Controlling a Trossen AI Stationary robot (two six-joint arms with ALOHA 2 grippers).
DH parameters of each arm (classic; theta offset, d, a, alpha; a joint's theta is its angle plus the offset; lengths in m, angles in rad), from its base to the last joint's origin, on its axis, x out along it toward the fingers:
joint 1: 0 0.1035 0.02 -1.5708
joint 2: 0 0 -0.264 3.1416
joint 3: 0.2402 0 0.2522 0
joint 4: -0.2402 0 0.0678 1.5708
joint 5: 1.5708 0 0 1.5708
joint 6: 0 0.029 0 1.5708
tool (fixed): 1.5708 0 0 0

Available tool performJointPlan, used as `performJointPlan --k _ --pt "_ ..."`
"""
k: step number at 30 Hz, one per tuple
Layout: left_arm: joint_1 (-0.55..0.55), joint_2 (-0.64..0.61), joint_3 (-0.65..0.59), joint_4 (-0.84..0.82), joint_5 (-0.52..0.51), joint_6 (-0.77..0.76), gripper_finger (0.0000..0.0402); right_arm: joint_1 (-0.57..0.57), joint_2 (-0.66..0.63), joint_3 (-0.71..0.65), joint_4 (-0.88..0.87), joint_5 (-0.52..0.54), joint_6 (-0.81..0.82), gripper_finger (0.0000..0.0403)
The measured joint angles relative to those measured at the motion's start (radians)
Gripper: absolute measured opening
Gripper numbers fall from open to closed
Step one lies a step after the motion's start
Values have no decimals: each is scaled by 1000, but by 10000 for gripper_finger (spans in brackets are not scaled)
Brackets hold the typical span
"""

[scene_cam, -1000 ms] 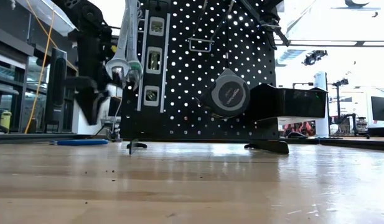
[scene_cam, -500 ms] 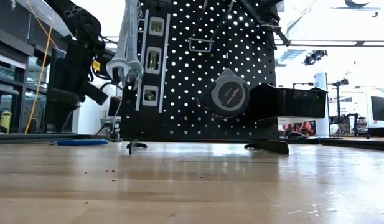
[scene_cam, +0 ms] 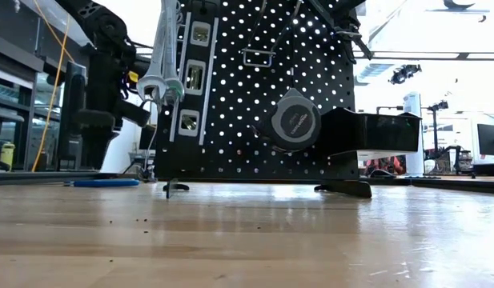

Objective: Hang tools onto peg board
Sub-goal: Hang the blue scissors on the pegboard

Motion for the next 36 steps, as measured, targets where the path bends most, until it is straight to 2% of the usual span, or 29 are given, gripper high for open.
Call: performJointPlan --k 7,10,15,18,24,31,36 --pt "-24 0 -3 127 -8 73 0 0 0 0 -9 7 -3 252" --pt "-48 -3 -3 198 46 113 0 0 0 0 -9 5 -3 252" --pt "-67 -2 -3 203 64 170 0 1 0 0 -10 2 -3 252" --pt "-67 -1 -3 205 51 134 0 1 0 0 -10 2 -3 252" --pt "-67 73 -3 219 -46 51 0 1 0 0 -10 16 -3 252" --pt "-111 175 0 241 -2 -106 0 1 0 0 -11 30 -3 252" --pt "-206 214 2 219 0 -264 0 2 -2 0 -37 31 -3 252"
